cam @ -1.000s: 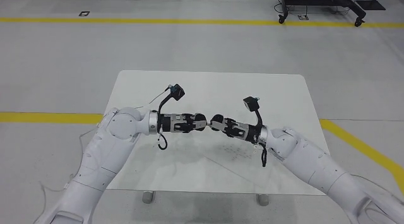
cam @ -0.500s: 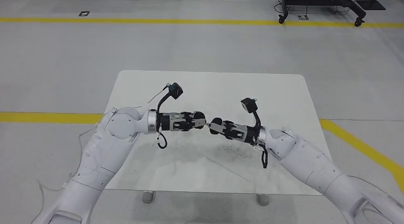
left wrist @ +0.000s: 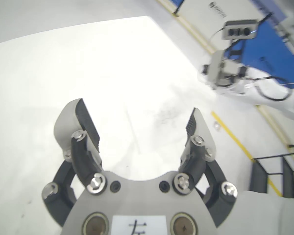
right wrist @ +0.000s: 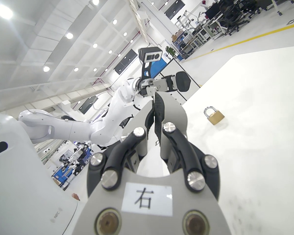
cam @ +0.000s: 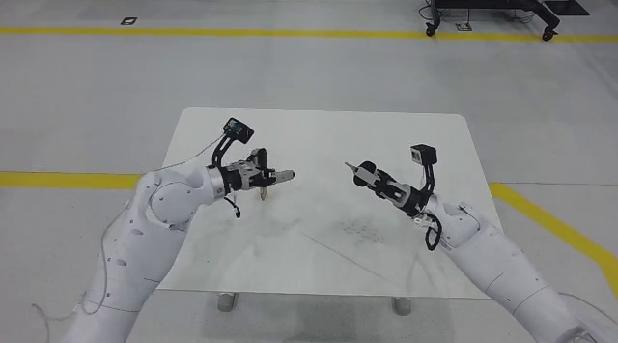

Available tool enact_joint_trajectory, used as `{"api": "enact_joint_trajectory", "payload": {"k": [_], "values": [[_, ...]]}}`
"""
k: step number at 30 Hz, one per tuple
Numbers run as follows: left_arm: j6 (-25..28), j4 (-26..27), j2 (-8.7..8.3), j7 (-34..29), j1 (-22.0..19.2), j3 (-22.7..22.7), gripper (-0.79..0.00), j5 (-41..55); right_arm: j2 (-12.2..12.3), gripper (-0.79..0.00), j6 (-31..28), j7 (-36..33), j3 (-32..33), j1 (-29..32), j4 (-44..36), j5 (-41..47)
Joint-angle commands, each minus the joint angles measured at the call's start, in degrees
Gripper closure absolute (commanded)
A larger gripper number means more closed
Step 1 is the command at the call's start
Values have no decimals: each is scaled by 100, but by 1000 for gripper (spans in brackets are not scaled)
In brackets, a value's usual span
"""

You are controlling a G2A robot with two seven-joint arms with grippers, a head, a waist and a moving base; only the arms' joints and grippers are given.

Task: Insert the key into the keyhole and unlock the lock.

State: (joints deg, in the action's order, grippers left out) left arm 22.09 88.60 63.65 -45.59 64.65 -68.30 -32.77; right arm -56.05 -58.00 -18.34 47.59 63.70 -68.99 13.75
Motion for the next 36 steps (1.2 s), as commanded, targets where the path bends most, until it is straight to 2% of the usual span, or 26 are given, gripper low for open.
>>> {"api": "enact_joint_trajectory", "payload": {"k": [1,5,10,13,15,18,22,28,30,31,36], "values": [[-498,322,-45,-90,237,-32,-785,-980,-2,0,0,-3,-15,-10,3,2],[-854,437,-65,-303,397,49,-785,-1431,-2,0,0,-3,-15,-10,3,2],[-1231,98,9,-727,109,465,-785,-1654,-2,0,0,-3,-15,-10,3,2],[-1450,-144,84,-693,-104,715,-785,-1680,-2,0,0,-3,-15,-10,3,2],[-1573,-292,129,-634,-219,826,-640,-1629,-2,0,0,-3,-15,-10,3,2],[-1801,-592,205,-737,-451,1032,-505,-1606,-2,0,0,-3,-15,-10,3,2],[-2084,-1039,324,-905,-808,1346,-422,-1675,-2,0,0,-3,-15,-10,3,2],[-2124,-1298,399,-866,-985,1468,-339,-1627,-2,0,0,-3,-15,-10,3,2],[-2137,-1329,411,-862,-1005,1482,-86,-1638,-2,0,0,-3,-15,-10,3,2],[-2141,-1342,416,-871,-1011,1487,0,-1635,-2,0,0,-3,-15,-10,3,2],[-2179,-1404,436,-940,-1042,1538,0,-1747,-2,0,0,-3,-15,-10,3,2]]}}
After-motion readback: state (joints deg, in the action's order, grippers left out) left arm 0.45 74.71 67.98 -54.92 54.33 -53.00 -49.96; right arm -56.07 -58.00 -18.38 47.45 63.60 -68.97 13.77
